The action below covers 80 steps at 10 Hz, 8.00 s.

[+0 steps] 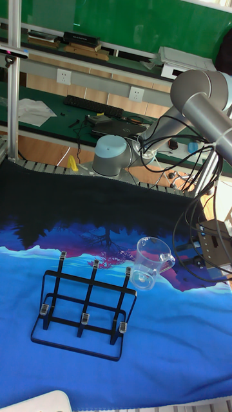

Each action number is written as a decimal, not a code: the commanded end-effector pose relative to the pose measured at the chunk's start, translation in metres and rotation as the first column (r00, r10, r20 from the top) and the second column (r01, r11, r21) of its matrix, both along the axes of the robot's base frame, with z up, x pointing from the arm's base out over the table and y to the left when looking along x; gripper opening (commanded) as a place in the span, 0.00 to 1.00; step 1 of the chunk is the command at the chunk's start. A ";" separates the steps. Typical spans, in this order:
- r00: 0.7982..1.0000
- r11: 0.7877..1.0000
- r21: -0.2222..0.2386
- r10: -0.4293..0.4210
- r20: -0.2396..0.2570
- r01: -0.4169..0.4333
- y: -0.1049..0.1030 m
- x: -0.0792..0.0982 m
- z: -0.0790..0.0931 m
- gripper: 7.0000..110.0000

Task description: Put the cup on the cup rack

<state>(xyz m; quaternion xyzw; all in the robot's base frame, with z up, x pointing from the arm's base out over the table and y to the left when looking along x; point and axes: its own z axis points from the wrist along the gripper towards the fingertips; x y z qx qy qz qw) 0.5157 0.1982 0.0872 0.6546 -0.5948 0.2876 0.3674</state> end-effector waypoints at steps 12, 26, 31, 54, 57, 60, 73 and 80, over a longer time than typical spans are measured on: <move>0.999 1.000 -0.013 -0.010 -0.051 0.009 -0.007 -0.006 -0.015 0.57; 0.992 0.992 0.031 -0.121 0.020 0.120 -0.008 -0.015 -0.034 0.36; 0.991 0.990 0.049 -0.133 0.020 0.132 -0.010 -0.009 -0.036 0.36; 0.991 0.991 0.021 -0.133 0.025 0.133 -0.013 -0.006 -0.038 0.36; 0.990 0.990 0.013 -0.138 0.033 0.138 -0.015 -0.006 -0.037 0.36; 0.990 0.990 0.003 -0.139 0.036 0.139 -0.017 -0.005 -0.034 0.36; 0.987 0.989 0.023 -0.150 0.050 0.149 -0.020 -0.004 -0.040 0.15; 0.987 0.987 0.060 -0.152 0.043 0.149 -0.028 0.005 -0.034 0.00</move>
